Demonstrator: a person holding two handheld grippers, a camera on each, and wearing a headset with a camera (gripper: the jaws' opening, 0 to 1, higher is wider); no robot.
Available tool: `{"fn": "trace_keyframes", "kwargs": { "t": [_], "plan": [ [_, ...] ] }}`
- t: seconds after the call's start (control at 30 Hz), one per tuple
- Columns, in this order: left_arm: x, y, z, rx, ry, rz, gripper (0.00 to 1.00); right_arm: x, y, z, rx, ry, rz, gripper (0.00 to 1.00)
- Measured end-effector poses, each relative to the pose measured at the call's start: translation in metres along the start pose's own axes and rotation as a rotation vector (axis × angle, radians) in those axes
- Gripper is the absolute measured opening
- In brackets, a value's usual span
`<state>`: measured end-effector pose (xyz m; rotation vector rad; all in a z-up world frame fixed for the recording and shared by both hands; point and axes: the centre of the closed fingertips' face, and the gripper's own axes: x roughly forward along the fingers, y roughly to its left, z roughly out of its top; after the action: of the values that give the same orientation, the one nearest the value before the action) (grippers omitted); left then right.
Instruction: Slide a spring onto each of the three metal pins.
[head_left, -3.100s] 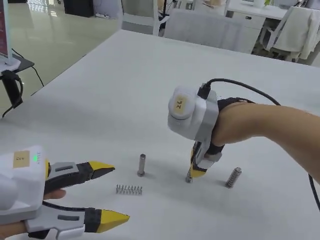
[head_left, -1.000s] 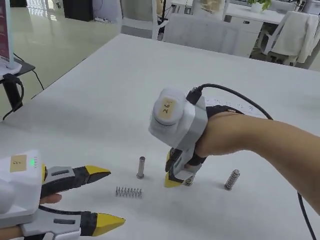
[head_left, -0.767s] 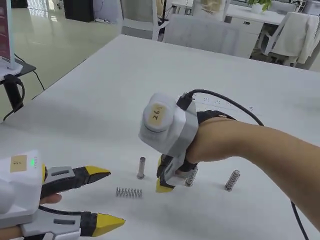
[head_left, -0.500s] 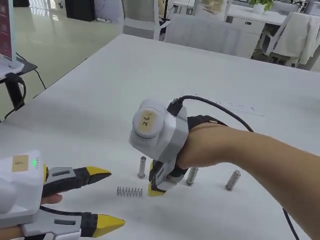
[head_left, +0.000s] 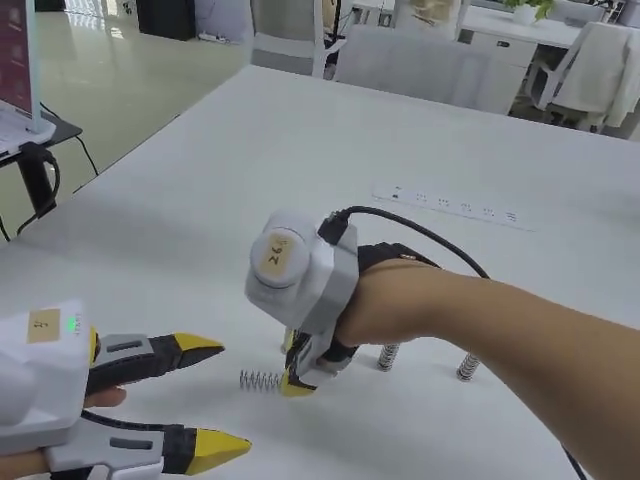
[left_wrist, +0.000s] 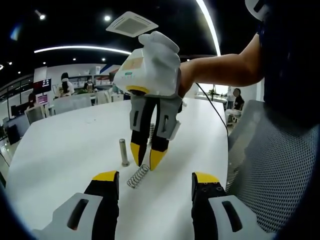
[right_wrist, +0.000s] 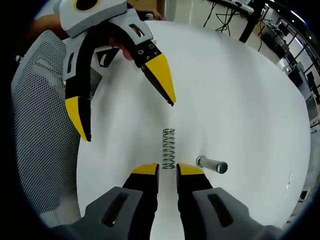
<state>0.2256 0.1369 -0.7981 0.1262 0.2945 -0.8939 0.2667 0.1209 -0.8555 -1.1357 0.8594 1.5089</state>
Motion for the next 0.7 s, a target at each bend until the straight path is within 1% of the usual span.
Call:
{"fn": "trace_keyframes", "kwargs": {
  "t": [0.27,0.33,0.47,0.7],
  "plan": [
    [-0.0008,0.0018,-0.0013,-0.003,0.002,0.003,0.53,0.0074,-0.0008,-0.0009,0.001,0.01,0.005,0.11],
    [-0.001,0.0019,-0.0016,-0.003,0.002,0.002,0.53,0.0072,-0.0007,0.0011,0.002,0.002,0.006,0.1],
    [-0.0015,0.0026,-0.0016,-0.004,0.001,0.004,0.53,0.0073,0.0003,0.001,-0.003,0.013,0.008,0.09],
    [-0.0021,0.0018,-0.0022,-0.001,0.004,0.002,0.52,0.0034,0.005,0.0001,0.006,0.013,0.013,0.08]
  ]
}}
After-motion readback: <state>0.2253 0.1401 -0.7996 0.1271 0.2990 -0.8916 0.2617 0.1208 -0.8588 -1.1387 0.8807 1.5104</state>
